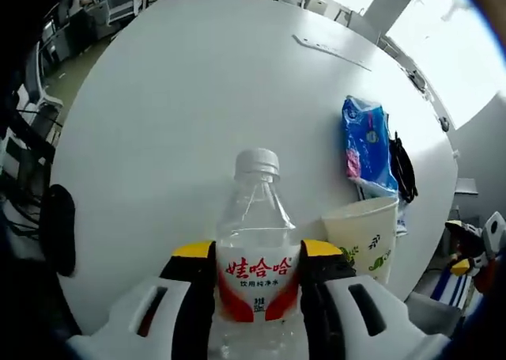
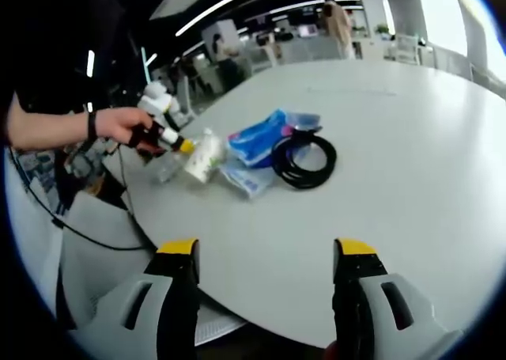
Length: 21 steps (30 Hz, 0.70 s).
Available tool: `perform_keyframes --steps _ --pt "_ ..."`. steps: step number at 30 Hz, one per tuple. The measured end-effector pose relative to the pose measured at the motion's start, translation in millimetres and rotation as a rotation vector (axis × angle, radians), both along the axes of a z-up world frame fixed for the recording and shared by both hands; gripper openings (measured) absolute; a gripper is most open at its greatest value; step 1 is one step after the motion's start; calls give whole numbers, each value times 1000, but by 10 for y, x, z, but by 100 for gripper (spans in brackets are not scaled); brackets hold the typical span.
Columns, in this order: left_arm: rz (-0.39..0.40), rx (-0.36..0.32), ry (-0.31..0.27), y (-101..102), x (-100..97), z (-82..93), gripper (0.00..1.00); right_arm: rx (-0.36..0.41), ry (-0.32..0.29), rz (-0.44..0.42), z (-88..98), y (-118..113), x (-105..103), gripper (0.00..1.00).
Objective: Arrange the tabletop items into an orderly group along one side of the table until the central work area is clear of visible clutter.
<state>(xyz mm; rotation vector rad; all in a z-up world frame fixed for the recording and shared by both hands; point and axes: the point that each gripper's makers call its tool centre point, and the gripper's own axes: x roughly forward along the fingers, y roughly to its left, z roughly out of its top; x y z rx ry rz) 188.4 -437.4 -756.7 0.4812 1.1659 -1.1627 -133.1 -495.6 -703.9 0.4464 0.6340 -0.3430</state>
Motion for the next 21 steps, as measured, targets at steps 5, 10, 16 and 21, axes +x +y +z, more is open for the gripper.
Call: perform_keyframes --steps 5,10,16,21 --pt "30 -23 -15 28 23 45 40 -2 -4 10 11 -14 55 67" --pt "89 -89 -38 30 101 164 39 -5 -16 25 32 -25 128 67" --pt "117 -148 -91 73 167 318 39 -3 -19 33 23 -15 154 67" --pt "102 -218 -162 95 180 487 39 -4 -29 38 31 -11 165 67"
